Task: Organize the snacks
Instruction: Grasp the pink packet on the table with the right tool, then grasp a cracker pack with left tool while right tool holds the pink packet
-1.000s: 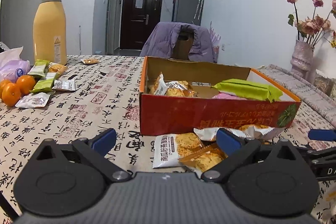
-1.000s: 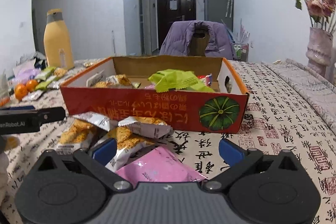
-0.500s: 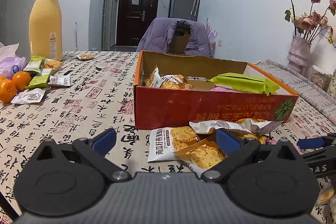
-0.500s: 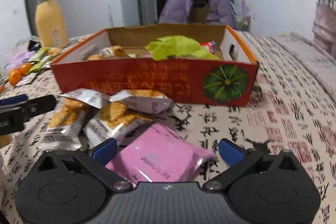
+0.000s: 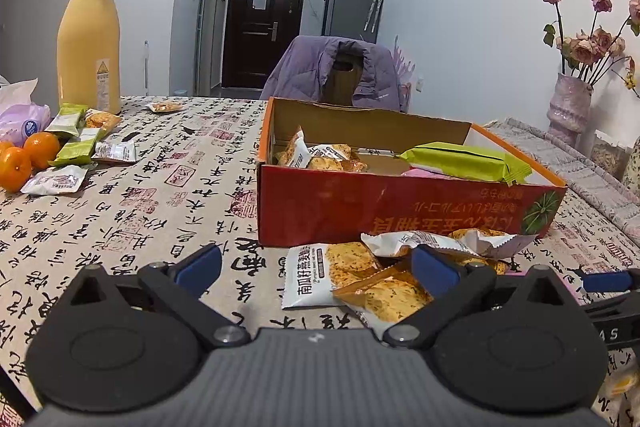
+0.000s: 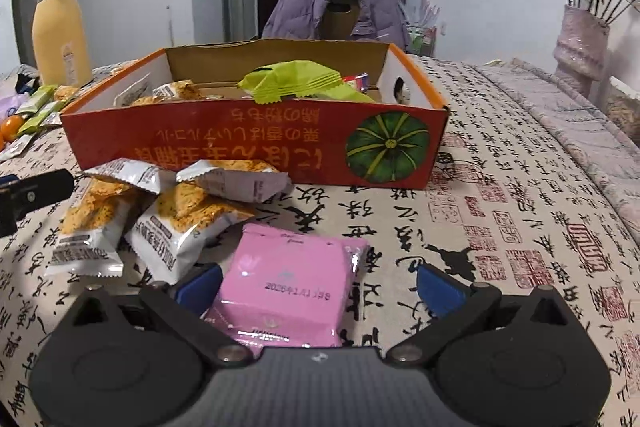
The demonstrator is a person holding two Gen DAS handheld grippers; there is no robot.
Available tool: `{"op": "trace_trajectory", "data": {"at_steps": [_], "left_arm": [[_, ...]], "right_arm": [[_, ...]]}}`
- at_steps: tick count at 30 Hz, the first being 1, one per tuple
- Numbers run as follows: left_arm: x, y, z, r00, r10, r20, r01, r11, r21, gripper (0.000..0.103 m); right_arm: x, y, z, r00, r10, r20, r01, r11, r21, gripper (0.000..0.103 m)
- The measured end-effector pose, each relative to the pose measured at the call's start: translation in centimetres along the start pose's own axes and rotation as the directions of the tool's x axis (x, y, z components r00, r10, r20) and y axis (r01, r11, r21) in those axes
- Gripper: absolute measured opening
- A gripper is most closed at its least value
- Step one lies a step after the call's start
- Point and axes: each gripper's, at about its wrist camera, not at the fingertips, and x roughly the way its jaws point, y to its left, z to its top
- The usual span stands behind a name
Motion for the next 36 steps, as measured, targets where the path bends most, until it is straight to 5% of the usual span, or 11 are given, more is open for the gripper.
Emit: {"op": "trace_trajectory", "data": {"at_steps": [11,18,36], "left_arm": [[-0.2,0.0,-0.1,1.0,-0.002,0.007,0.002,1.0,-0.001,0.103],[-0.2,-0.1,-0.1,1.0,0.006,0.008,-0.006,1.0,0.001,0.103],[-0.7,0.1,-0.1,0.996,0.066,-0.058,-0.067,0.998,-0.005,0.103]], "right_arm": [[-1.0,-0.8,-1.6,1.0,-0.005,0.018,0.004,0.998,0.059,0.103],[-1.8,-1.3,-1.9,0.998,0.012,0.054,-0.015,0.998,0.059,0.074],[-2.8,-3.6,-1.5,0.981,0.1,0.169,-0.114,0.991,0.075,0.072]]}}
